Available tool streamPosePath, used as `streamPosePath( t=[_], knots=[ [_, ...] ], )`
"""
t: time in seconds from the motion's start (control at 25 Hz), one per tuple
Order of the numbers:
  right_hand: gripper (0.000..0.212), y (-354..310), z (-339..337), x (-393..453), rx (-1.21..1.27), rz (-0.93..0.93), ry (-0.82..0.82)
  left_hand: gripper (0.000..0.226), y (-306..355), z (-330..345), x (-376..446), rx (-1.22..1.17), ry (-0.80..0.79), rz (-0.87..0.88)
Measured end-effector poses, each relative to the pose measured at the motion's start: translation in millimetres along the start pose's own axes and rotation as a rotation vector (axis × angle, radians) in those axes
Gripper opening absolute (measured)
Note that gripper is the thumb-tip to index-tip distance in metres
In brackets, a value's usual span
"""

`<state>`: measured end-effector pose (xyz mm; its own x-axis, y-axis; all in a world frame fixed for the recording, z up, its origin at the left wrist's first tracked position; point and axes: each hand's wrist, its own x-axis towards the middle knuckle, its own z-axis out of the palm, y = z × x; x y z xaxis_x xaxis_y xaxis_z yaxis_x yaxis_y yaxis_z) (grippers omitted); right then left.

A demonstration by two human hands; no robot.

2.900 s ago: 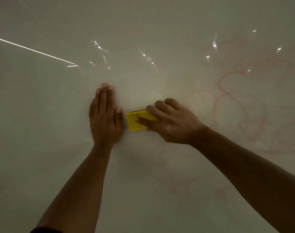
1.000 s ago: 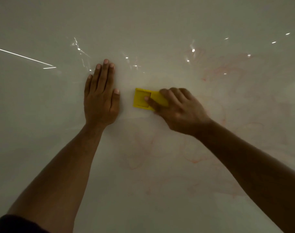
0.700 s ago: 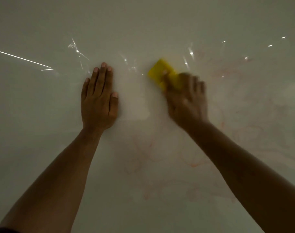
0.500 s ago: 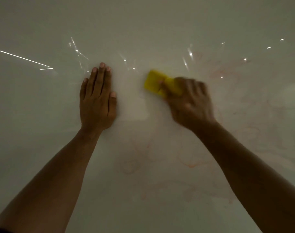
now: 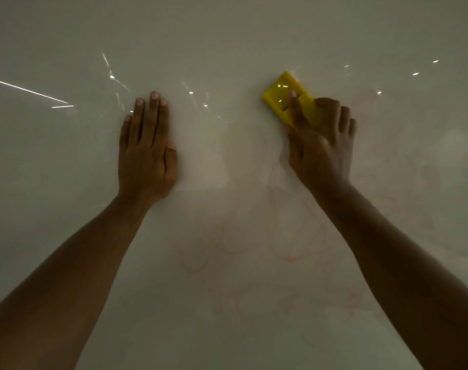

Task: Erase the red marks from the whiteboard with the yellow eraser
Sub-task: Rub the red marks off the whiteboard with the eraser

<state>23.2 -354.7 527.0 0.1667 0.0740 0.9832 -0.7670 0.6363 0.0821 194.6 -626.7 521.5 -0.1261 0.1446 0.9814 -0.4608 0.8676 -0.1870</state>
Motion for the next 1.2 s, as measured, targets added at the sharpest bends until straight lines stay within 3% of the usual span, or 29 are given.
streamPosePath(
  t=[0.12,0.16,0.28,0.32,0.44,0.48,0.6,0.64,0.68,0.76,0.8,0.84,0.96,1.0,1.12,1.16,1.2],
  knots=[
    [0.034,0,-8,1,-0.012,-0.478,-0.059,0.071,4,-3,5,0.0,-0.033,0.021],
    [0.033,10,-13,12,-0.064,-0.496,-0.066,0.071,9,-4,8,-0.004,-0.04,0.02],
    [0.043,12,-10,31,-0.075,0.087,-0.054,0.07,41,-1,22,-0.02,-0.044,0.067],
    [0.046,0,-7,28,-0.085,0.12,-0.068,0.07,53,0,26,-0.02,-0.033,0.082],
    [0.038,-6,-10,11,-0.109,-0.374,-0.085,0.068,74,5,37,-0.005,-0.021,0.087],
    [0.038,9,-15,14,-0.14,-0.372,-0.083,0.068,75,6,38,-0.003,-0.026,0.085],
    [0.048,32,-17,25,-0.188,0.183,-0.055,0.069,74,7,37,-0.009,-0.012,0.083],
    [0.049,24,-14,26,-0.192,0.235,-0.062,0.069,74,7,37,-0.013,-0.005,0.085],
    [0.047,11,-10,25,-0.18,0.126,-0.081,0.069,75,8,37,-0.016,0.002,0.088],
    [0.04,-4,-10,26,-0.116,-0.306,-0.109,0.068,76,8,37,-0.018,0.012,0.081],
    [0.038,0,-12,33,-0.157,-0.427,-0.098,0.069,76,9,37,-0.028,0.013,0.063],
    [0.039,7,-13,41,-0.215,-0.389,-0.086,0.071,76,8,36,-0.042,0.013,0.032],
    [0.05,3,-5,58,-0.24,0.119,-0.098,0.081,75,8,35,-0.075,0.011,-0.08],
    [0.05,-10,-2,60,-0.223,0.098,-0.113,0.083,74,8,35,-0.073,0.013,-0.092],
    [0.042,-33,3,49,-0.147,-0.499,-0.141,0.083,72,7,34,-0.085,0.018,-0.092],
    [0.04,-27,2,53,-0.179,-0.585,-0.11,0.084,71,7,34,-0.086,0.014,-0.093],
    [0.04,-19,2,60,-0.221,-0.525,-0.071,0.085,70,7,33,-0.079,0.009,-0.094]
  ],
)
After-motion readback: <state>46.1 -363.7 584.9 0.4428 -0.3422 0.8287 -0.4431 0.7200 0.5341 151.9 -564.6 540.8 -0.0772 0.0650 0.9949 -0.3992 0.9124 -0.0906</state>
